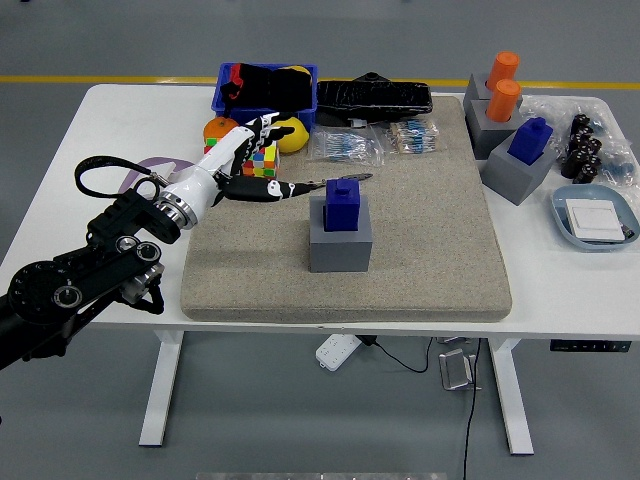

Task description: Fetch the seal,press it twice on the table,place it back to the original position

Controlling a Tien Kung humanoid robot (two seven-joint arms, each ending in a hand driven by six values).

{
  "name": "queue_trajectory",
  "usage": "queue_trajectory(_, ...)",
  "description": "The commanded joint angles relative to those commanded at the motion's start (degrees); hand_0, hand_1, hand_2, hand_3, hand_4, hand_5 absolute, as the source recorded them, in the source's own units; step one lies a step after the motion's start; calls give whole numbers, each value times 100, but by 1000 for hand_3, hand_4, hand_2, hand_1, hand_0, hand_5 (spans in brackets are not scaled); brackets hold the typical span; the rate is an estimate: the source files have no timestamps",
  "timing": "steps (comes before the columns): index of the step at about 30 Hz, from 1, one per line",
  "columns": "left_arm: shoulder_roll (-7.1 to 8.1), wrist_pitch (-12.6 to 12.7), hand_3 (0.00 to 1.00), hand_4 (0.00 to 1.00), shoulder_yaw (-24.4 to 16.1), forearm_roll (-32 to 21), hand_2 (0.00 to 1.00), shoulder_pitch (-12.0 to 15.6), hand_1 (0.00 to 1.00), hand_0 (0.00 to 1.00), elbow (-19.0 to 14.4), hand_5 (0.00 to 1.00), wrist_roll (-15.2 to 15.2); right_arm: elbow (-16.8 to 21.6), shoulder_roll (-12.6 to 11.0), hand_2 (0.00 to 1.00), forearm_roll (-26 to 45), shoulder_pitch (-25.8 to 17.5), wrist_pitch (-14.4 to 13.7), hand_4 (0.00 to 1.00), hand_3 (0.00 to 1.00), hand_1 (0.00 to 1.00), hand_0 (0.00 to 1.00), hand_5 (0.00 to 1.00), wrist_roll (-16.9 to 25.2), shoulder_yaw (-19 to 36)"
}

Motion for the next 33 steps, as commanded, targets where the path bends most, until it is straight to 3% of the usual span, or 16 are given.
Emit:
queue_trajectory(21, -571, 47, 956, 998, 302, -384, 832, -59, 841, 954, 459, 35, -125, 0, 13, 712, 3, 3, 1, 822, 712, 732, 869, 512, -2, -20)
queue_trajectory(33, -772, 79, 957, 998, 437, -618, 788, -95, 814, 950, 770, 27, -207, 0, 22, 712, -3, 17, 0, 822, 714, 732, 869, 510, -3, -17)
